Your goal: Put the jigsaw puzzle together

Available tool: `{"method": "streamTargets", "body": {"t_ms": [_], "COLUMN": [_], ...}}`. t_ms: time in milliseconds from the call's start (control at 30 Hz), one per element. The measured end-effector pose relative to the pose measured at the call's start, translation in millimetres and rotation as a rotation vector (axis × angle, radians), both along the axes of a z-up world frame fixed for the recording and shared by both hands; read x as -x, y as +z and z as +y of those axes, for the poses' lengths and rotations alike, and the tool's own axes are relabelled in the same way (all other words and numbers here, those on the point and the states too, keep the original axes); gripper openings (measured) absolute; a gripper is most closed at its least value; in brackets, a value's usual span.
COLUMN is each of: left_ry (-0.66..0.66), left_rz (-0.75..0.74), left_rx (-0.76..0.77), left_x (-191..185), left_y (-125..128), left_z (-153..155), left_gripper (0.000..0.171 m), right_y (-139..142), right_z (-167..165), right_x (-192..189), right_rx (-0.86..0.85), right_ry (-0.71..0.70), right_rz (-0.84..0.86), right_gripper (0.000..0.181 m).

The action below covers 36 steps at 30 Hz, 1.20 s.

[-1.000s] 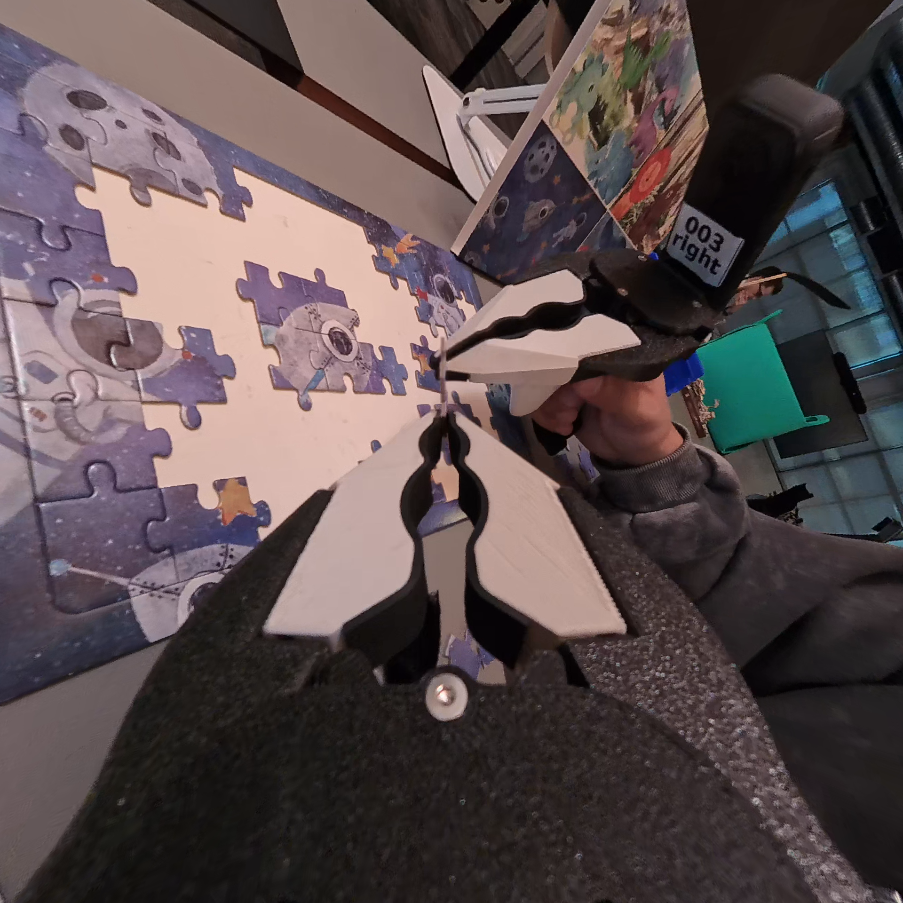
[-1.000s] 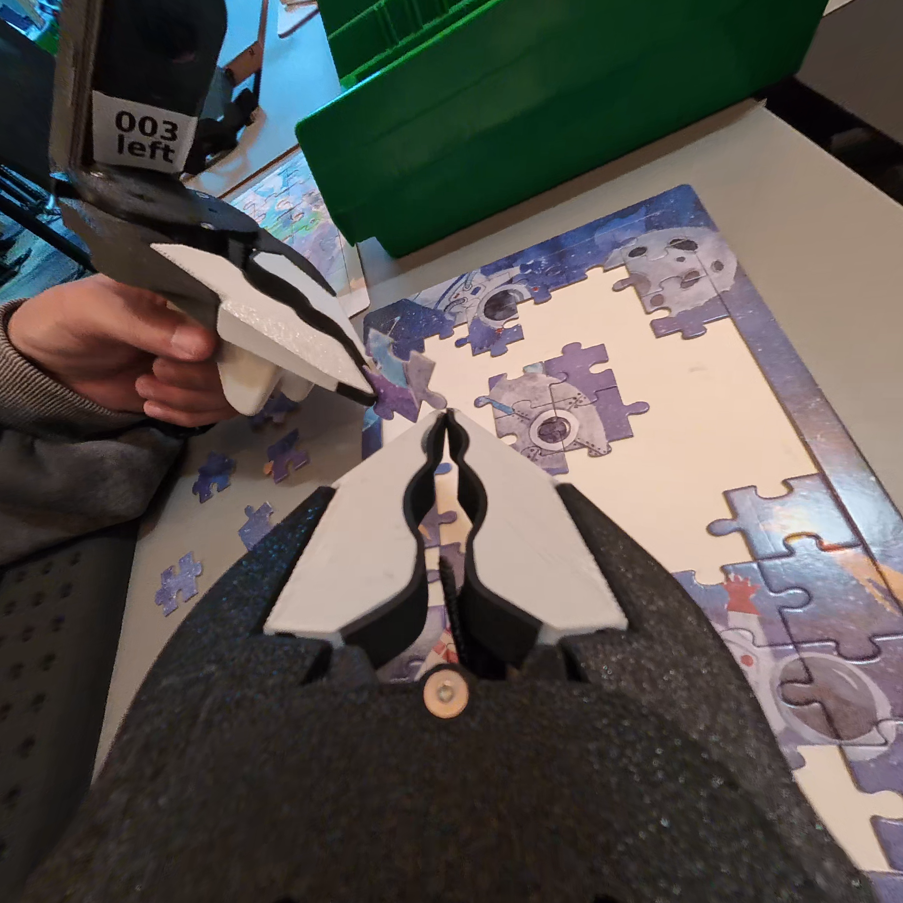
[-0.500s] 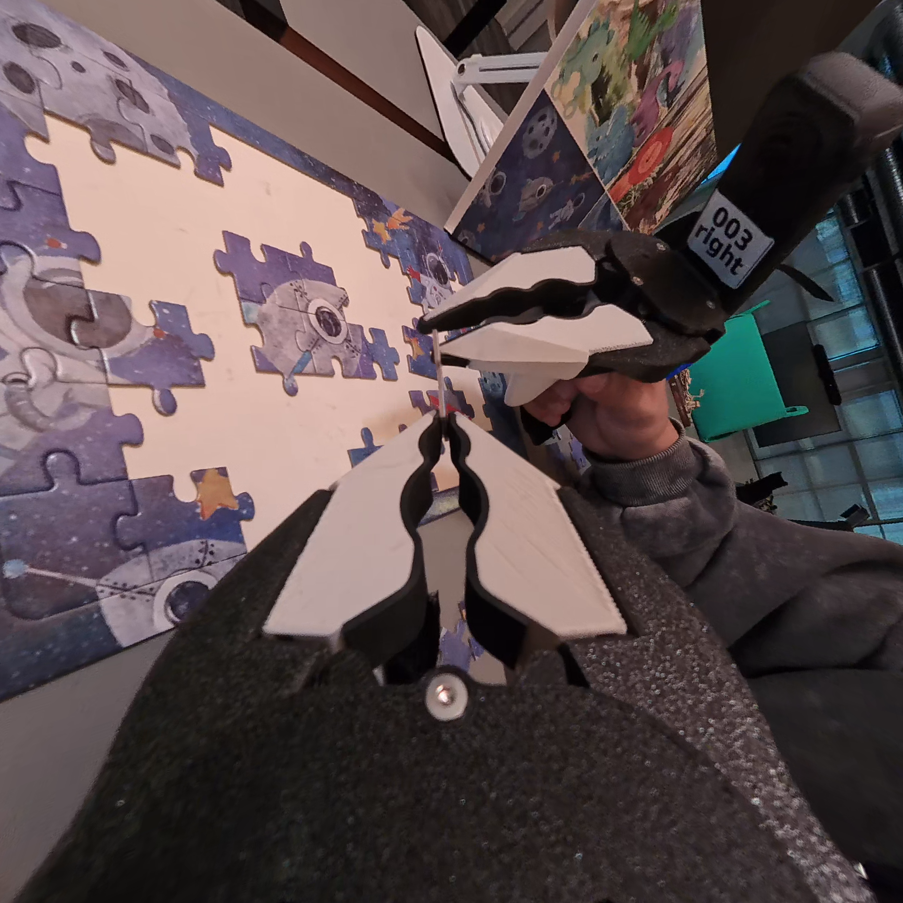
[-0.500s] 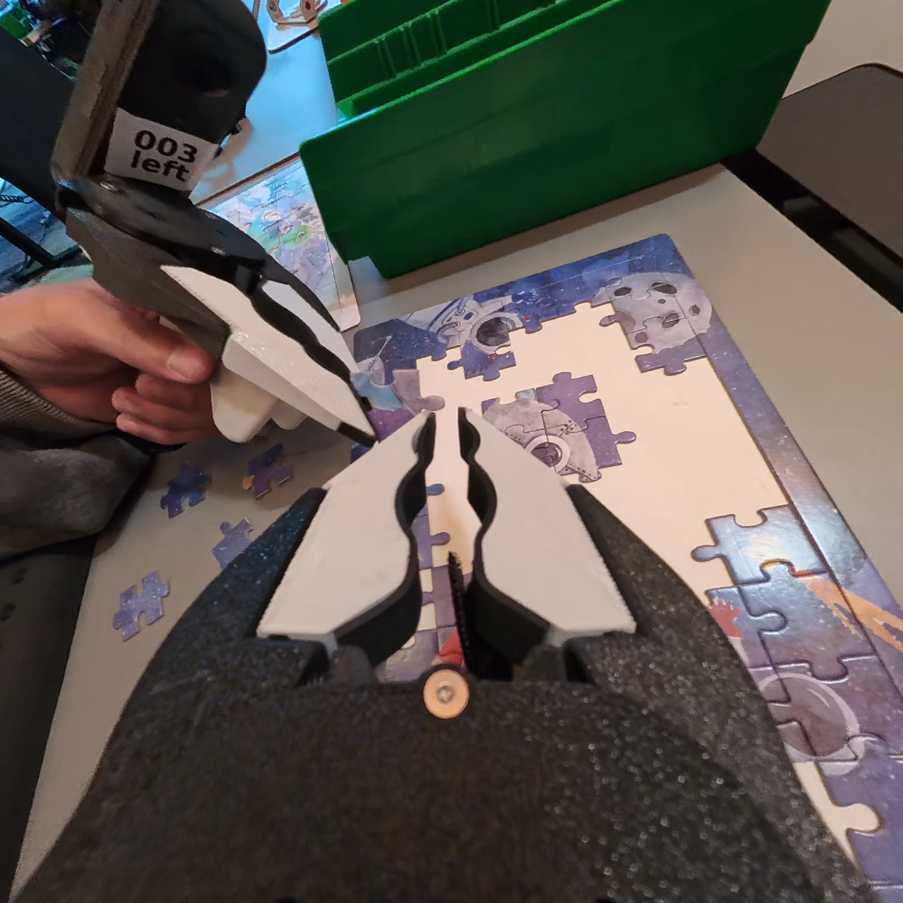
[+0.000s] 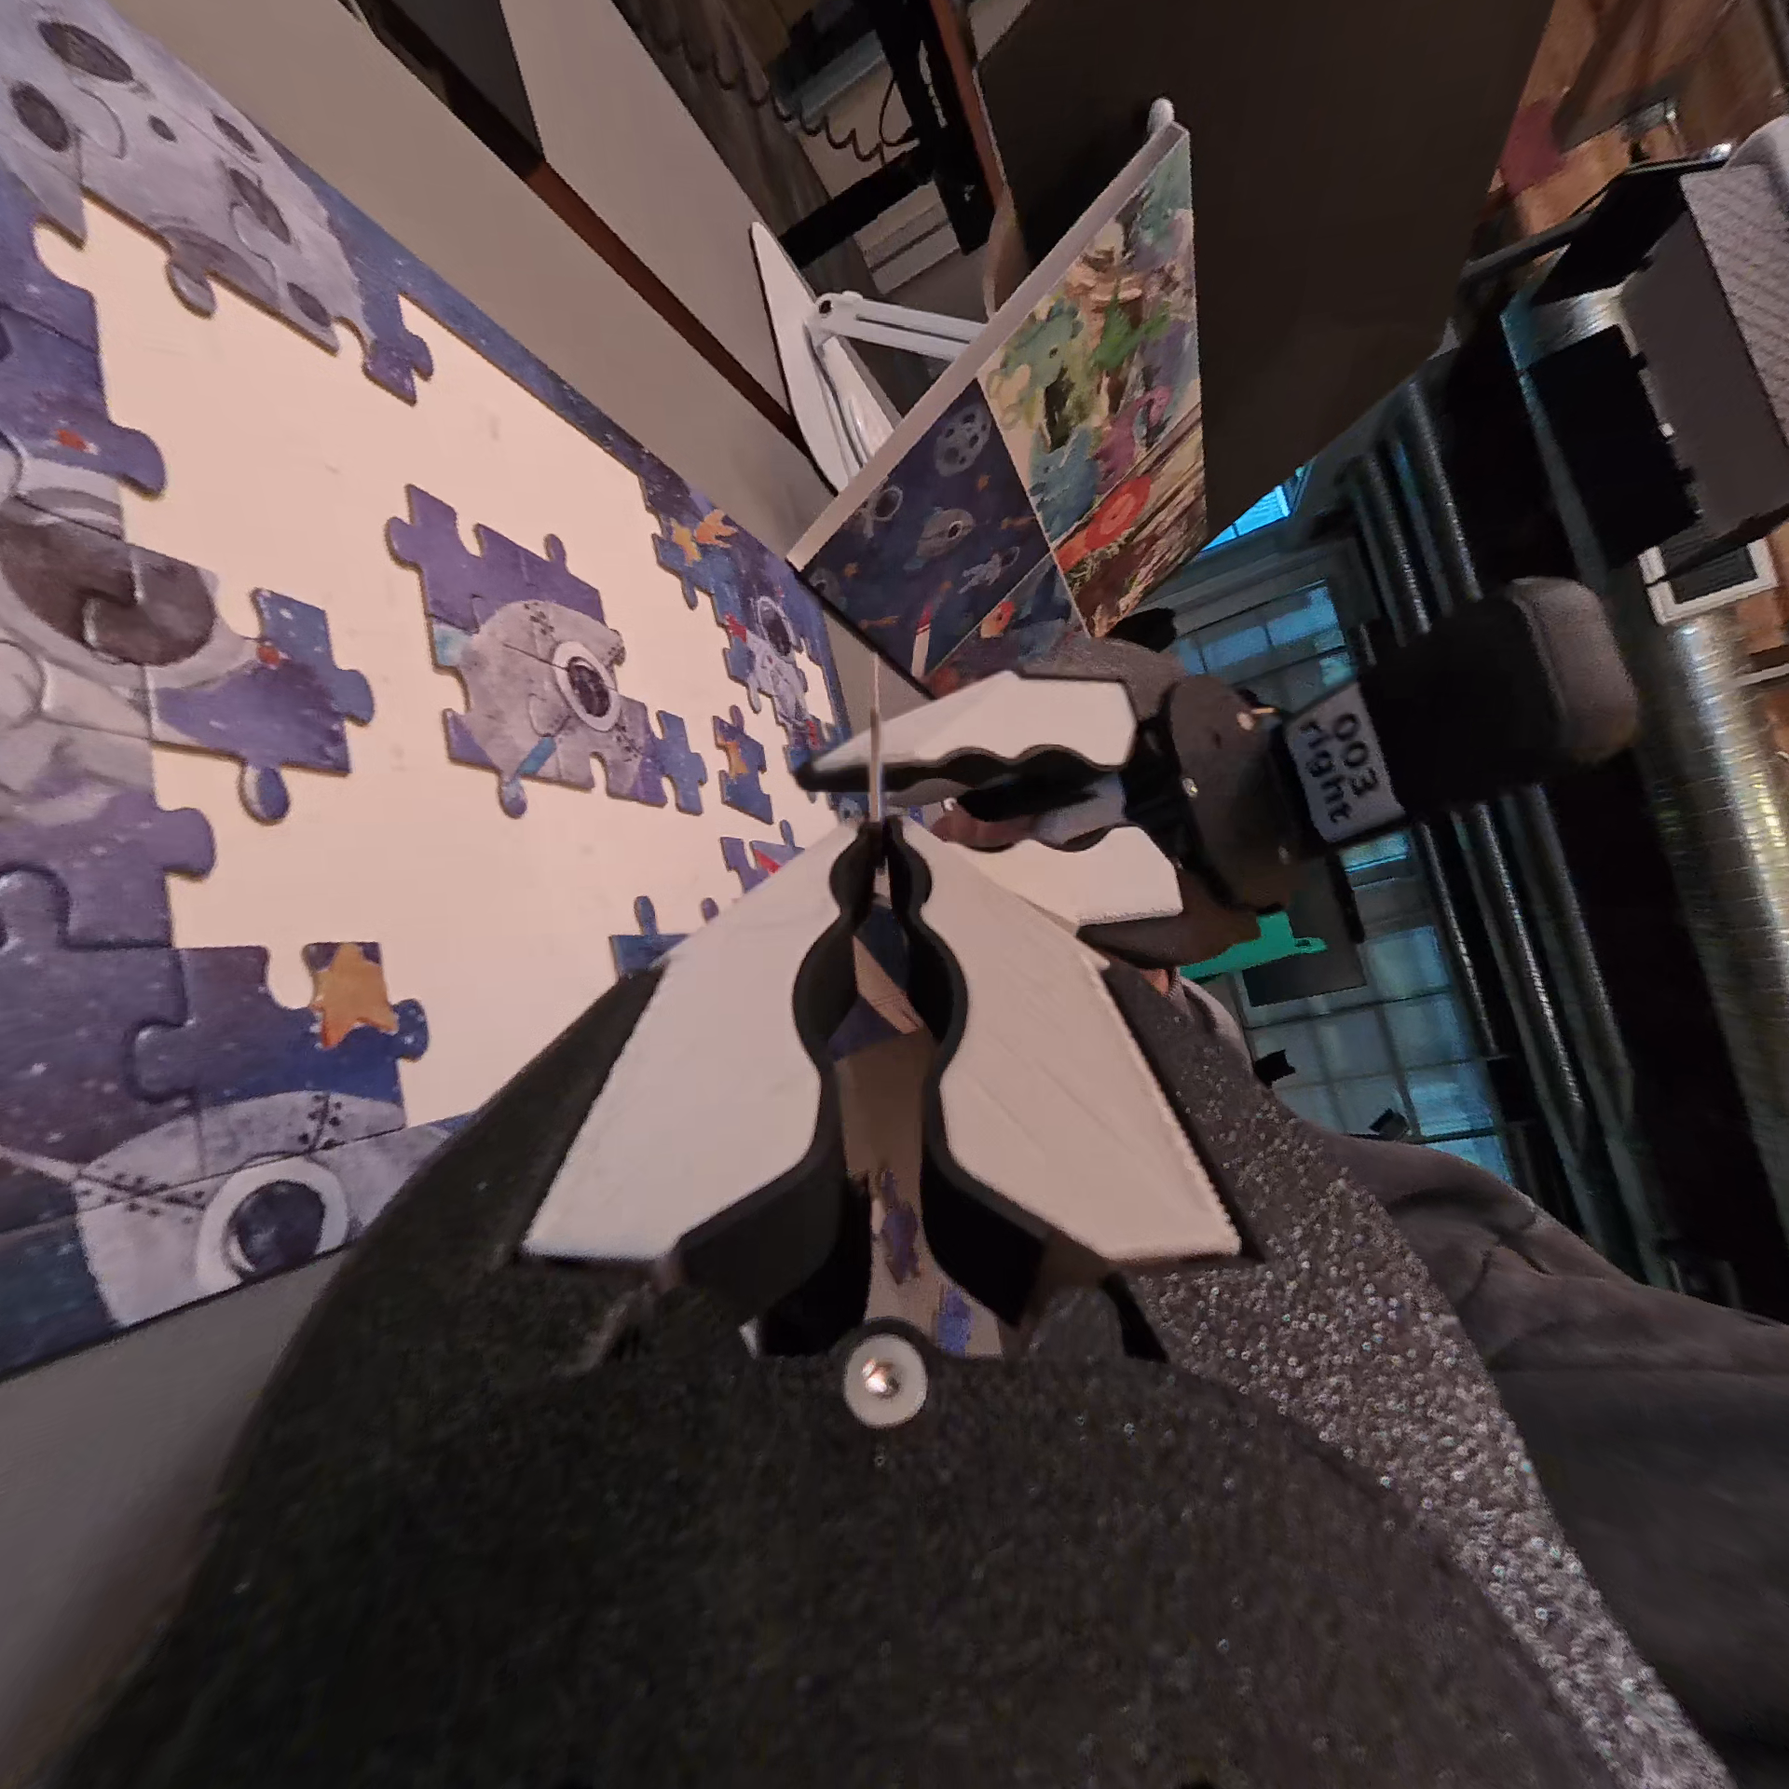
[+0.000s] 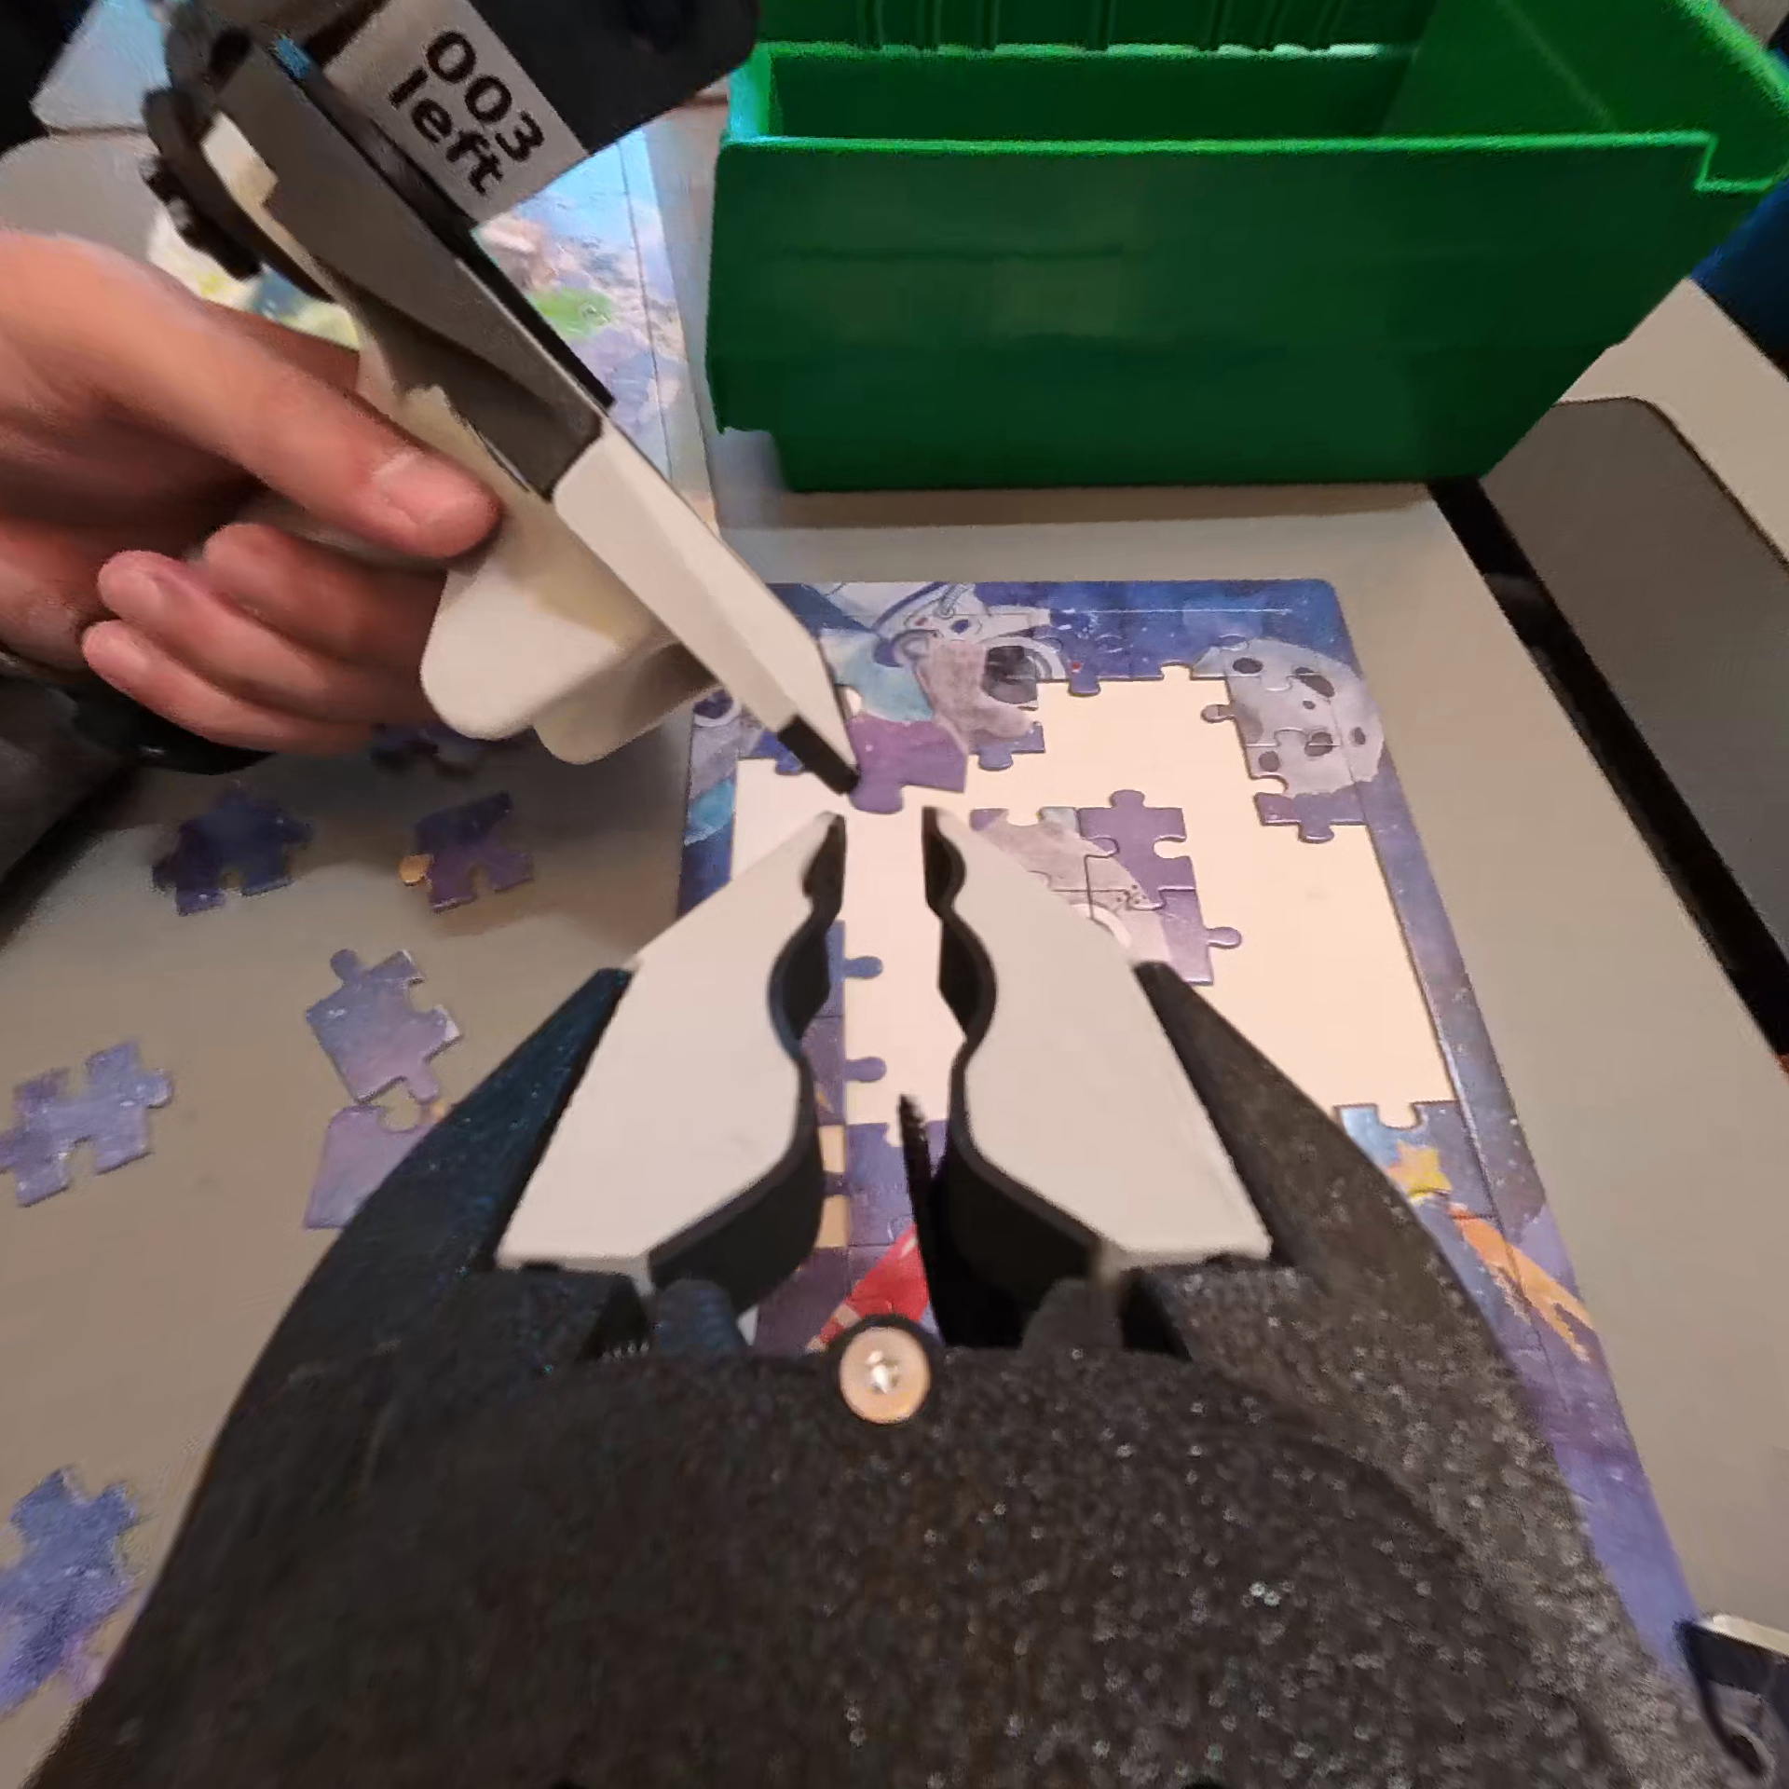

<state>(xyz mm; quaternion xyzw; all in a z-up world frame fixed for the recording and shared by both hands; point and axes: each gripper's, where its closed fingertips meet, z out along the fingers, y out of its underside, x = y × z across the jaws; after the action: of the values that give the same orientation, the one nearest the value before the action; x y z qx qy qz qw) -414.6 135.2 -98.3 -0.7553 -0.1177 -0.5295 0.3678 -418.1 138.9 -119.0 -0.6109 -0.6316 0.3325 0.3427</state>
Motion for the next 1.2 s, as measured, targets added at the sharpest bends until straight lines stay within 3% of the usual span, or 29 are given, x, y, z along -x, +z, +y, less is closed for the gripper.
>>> {"method": "streamTargets", "body": {"t_ms": [200,433,533,567,767,1000,1200], "left_ry": [0.008,0.007,0.028,0.051,0.103,0.002,-0.002], "left_rz": [0.116,0.146,0.2,0.235,0.387,0.746,0.789], "left_rx": [0.007,0.029,0.064,0.063,-0.025,0.021,0.037], "left_x": [1.1,-0.3,7.4,13.9,26.2,13.5,15.8], "left_y": [-8.7,-15.0,-22.3,-23.7,-14.2,-48.7,-52.3], "left_z": [0.8,1.6,2.8,3.6,8.1,4.9,3.2], "left_gripper": [0.001,0.002,0.033,0.033,0.024,0.016,0.016], "right_y": [1.8,-6.2,-15.7,-22.8,-48.4,-55.2,-53.1], "right_z": [1.7,0.1,6.5,9.7,6.4,3.4,9.9], "right_x": [1.4,-0.7,-10.3,-16.5,-32.7,-21.3,-19.5], "right_rx": [-0.056,-0.066,-0.089,-0.095,0.002,0.015,0.039], "right_ry": [-0.023,-0.005,0.004,0.008,0.081,0.104,0.076], "right_rz": [-0.011,-0.046,-0.114,-0.16,-0.309,-0.382,-0.347], "right_gripper": [0.016,0.01,0.01,0.01,0.01,0.01,0.016]}}
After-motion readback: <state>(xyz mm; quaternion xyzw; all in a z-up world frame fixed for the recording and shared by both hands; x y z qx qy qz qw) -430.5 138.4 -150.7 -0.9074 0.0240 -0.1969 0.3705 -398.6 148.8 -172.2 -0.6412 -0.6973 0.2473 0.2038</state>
